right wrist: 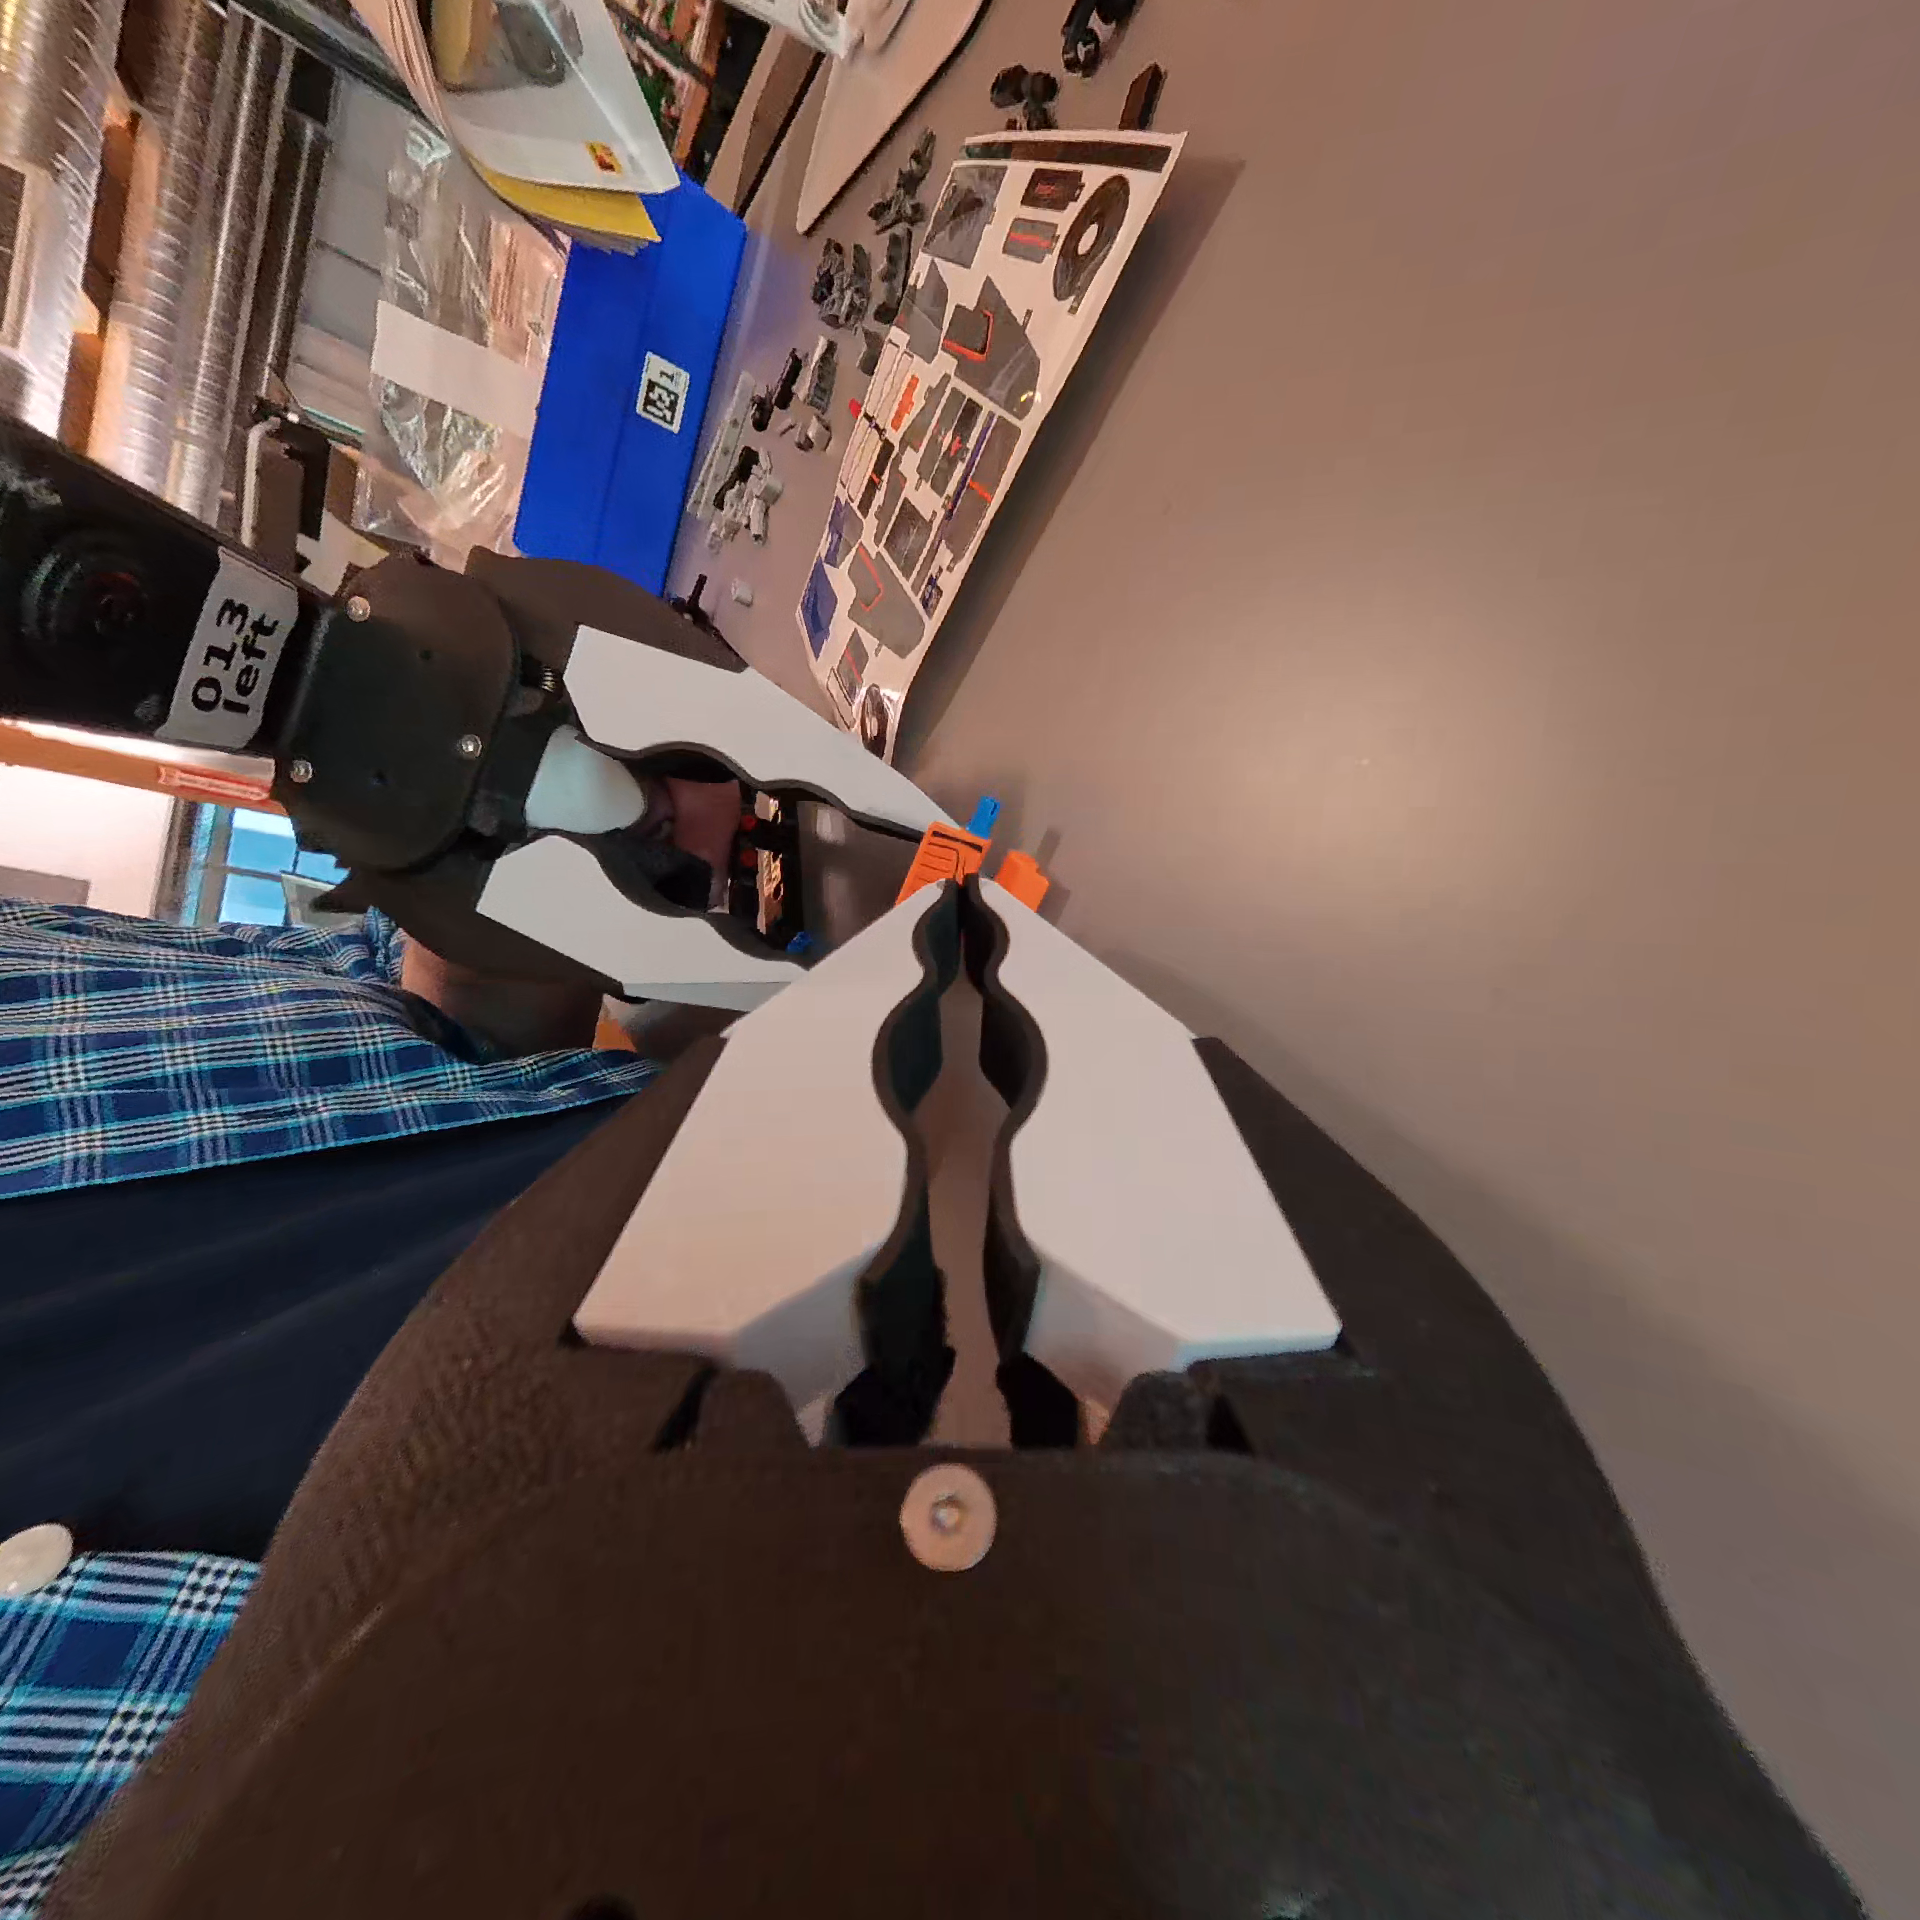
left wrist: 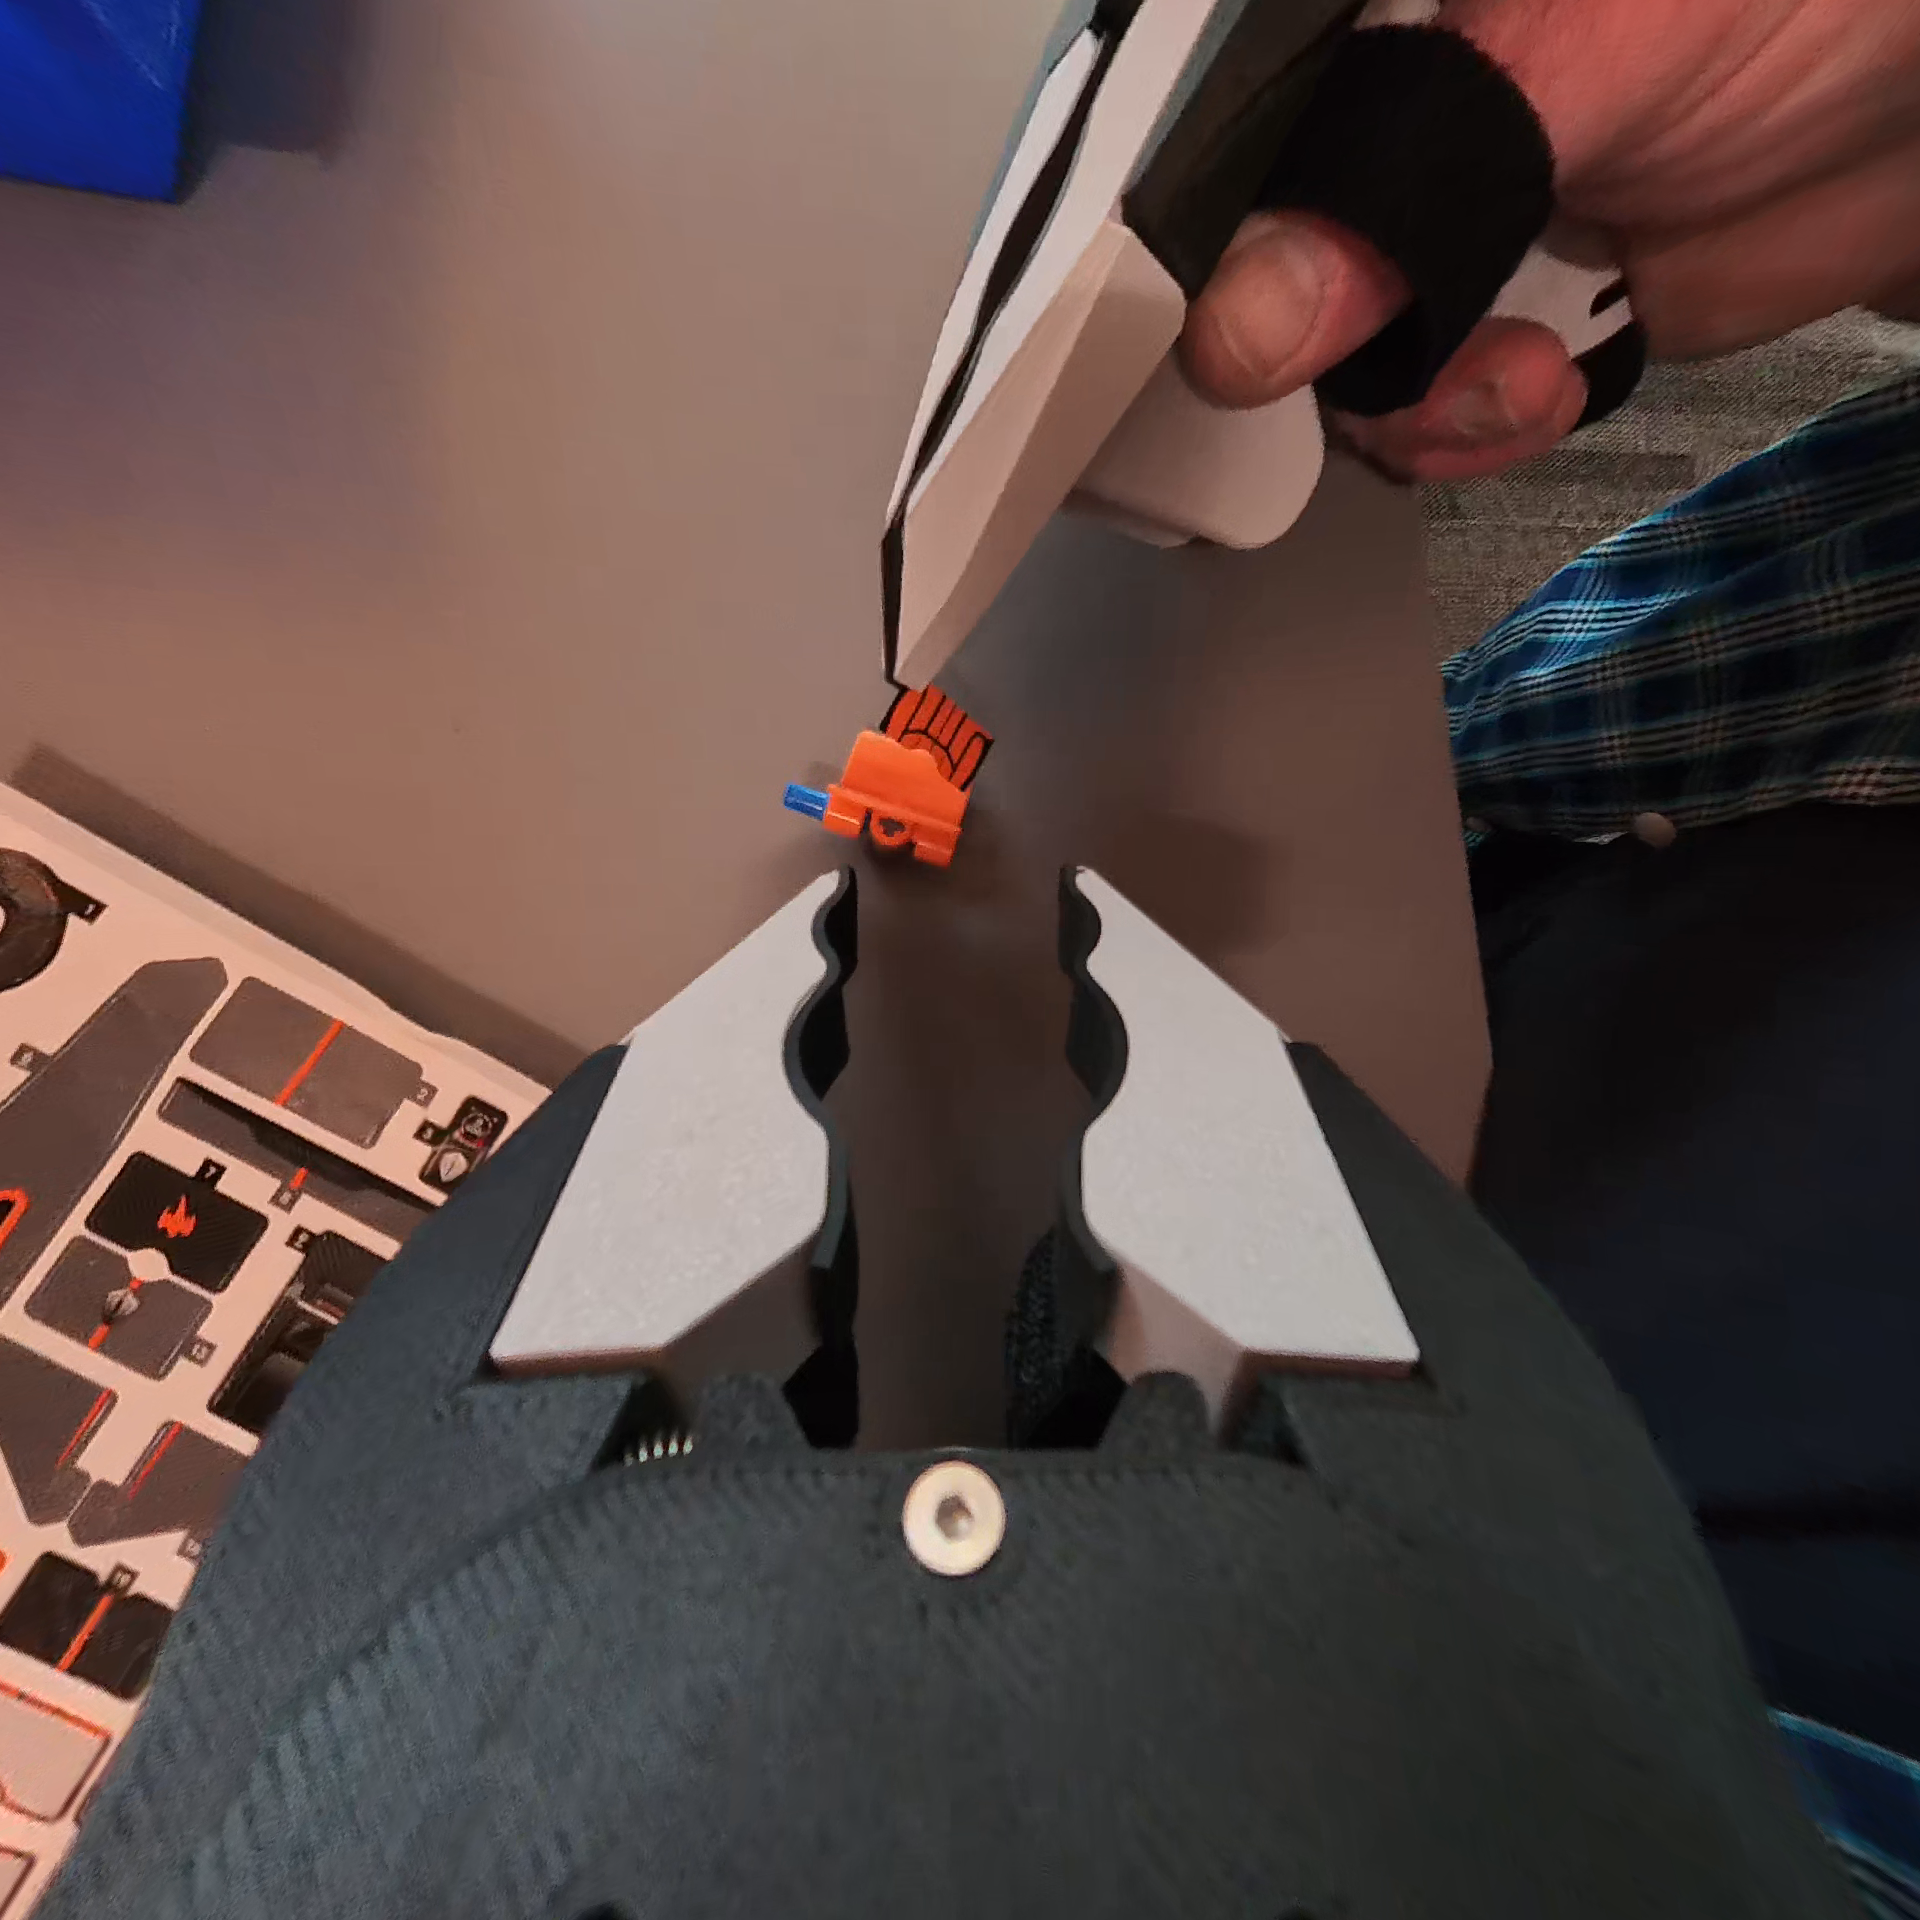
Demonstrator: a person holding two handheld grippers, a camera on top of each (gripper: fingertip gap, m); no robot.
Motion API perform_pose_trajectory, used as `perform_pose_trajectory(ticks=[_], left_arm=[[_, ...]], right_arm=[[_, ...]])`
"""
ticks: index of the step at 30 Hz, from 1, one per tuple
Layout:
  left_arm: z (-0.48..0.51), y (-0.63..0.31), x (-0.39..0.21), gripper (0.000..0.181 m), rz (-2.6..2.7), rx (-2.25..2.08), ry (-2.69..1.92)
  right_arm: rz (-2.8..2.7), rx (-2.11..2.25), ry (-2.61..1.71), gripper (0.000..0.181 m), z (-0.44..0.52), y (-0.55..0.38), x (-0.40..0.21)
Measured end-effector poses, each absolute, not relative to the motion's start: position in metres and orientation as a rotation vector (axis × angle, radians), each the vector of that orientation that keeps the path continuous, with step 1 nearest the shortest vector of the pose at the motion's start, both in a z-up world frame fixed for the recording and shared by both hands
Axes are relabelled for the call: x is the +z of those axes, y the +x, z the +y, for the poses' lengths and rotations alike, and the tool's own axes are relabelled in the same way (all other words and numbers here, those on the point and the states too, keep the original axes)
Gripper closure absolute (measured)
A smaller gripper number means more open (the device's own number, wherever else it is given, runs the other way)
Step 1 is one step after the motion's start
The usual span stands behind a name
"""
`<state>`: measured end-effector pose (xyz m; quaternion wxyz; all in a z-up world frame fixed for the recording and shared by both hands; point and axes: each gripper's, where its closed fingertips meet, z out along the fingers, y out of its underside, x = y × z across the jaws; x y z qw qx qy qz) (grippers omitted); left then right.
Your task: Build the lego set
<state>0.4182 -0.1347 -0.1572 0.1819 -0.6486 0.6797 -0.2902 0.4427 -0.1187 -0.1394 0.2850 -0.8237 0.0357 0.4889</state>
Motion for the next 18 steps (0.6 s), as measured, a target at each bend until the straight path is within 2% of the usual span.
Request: perform_pose_trajectory(ticks=[18], left_arm=[[-0.1323,0.4224,-0.1615,0.152,1.923,-0.760,-1.824]], right_arm=[[0.041,1.442,-2.241,0.181,-0.1158,0.4378,-0.1417]])
